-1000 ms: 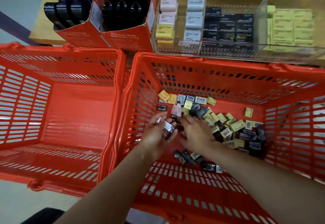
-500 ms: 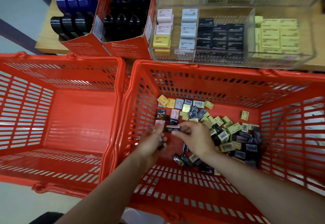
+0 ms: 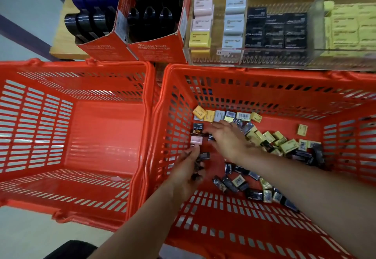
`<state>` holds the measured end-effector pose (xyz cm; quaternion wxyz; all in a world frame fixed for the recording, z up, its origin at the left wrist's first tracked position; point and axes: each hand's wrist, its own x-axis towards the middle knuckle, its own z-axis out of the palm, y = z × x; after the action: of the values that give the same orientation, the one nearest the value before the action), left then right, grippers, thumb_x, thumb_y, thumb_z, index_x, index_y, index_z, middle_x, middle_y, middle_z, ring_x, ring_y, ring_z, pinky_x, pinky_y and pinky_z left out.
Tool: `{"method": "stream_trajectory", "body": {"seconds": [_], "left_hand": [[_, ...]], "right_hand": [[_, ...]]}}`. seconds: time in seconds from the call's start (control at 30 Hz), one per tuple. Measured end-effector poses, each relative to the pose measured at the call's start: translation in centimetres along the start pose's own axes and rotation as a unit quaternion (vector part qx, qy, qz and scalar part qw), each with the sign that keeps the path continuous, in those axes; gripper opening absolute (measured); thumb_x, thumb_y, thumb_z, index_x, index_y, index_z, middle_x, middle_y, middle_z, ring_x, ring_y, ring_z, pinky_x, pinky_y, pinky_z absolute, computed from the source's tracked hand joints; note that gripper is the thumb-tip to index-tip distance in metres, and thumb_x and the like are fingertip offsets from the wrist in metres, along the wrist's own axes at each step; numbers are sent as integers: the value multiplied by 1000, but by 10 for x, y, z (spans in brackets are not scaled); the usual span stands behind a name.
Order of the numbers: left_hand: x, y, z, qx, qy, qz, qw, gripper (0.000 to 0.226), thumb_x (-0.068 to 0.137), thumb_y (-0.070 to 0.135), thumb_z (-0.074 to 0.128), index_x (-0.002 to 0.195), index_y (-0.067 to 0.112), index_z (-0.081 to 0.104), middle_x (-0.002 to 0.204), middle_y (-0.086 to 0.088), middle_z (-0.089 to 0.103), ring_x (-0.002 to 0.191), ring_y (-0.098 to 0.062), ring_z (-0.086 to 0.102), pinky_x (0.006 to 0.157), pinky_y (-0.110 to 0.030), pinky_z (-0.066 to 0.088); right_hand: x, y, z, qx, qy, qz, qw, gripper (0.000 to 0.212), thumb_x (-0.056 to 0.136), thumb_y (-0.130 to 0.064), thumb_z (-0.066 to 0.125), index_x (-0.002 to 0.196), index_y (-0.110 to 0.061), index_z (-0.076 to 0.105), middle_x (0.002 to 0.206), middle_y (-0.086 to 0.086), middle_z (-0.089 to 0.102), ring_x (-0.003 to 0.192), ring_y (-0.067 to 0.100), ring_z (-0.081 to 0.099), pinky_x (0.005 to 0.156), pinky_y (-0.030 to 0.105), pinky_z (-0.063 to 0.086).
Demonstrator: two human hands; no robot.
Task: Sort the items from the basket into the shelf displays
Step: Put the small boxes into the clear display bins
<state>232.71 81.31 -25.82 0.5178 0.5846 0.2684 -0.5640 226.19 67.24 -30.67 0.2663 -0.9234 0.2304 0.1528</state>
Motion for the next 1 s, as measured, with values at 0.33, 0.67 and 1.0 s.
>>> {"method": "stream_trajectory", "body": {"seconds": [0.33, 0.67, 1.0], "left_hand": [[-1, 4, 1, 5, -20, 17, 1000, 17, 94, 32, 64, 103, 17, 66, 73, 3, 65, 53, -5, 54, 43, -17, 38], [-78, 32, 32, 29, 14, 35, 999, 5, 90, 12, 70, 90, 10, 65, 87, -10, 59, 70, -16, 54, 43, -22, 50], [-64, 70, 56, 165, -22, 144, 975, 13, 93, 29, 69, 91, 19, 61, 56, 3, 59, 44, -10, 57, 46, -21, 43]], "right_hand": [[11, -15, 2, 158, 76, 52, 983, 15, 89, -25, 69, 103, -21, 71, 104, 2, 68, 104, 22, 60, 91, 36, 45], [-91, 6, -87, 157, 52, 77, 983, 15, 95, -15, 62, 107, -15, 71, 105, 0, 69, 67, -5, 54, 60, 2, 39], [-78, -25, -11, -41, -93, 52, 993, 27, 92, -4, 55, 116, -11, 64, 119, 7, 63, 110, 26, 62, 88, 37, 54]]}}
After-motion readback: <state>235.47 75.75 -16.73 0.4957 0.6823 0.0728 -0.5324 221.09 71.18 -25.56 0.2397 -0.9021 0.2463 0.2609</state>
